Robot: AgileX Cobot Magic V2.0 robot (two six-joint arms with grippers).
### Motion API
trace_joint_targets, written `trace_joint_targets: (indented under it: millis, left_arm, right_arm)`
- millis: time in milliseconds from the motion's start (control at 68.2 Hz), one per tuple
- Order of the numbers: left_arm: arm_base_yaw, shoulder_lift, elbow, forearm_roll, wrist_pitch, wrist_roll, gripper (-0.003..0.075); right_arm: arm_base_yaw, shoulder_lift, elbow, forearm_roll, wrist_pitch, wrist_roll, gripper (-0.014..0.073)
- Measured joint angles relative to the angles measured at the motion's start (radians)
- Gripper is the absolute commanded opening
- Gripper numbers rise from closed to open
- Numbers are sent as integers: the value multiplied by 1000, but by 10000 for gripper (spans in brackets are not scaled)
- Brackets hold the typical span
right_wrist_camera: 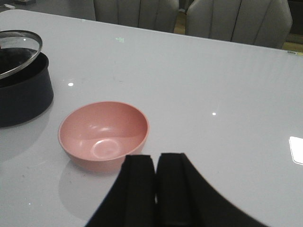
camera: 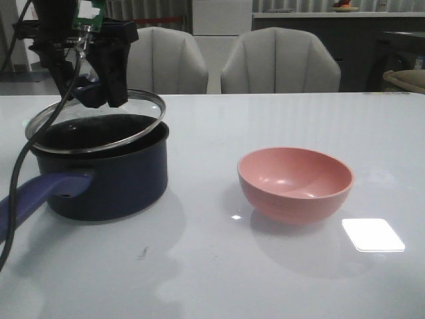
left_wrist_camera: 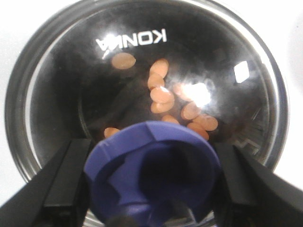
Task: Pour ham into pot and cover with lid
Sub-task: 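Lift the glass lid by its knob with the left gripper over the saucepan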
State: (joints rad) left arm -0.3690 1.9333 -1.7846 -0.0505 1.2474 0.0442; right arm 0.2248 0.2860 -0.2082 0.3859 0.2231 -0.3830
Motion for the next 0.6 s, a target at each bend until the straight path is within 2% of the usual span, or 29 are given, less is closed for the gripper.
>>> trace_joint_targets:
  millis: [601]
  left_arm:
    - [0, 45, -1, 0, -11, 0, 497]
  right_arm:
    - [0, 0, 0, 0, 0, 0, 145]
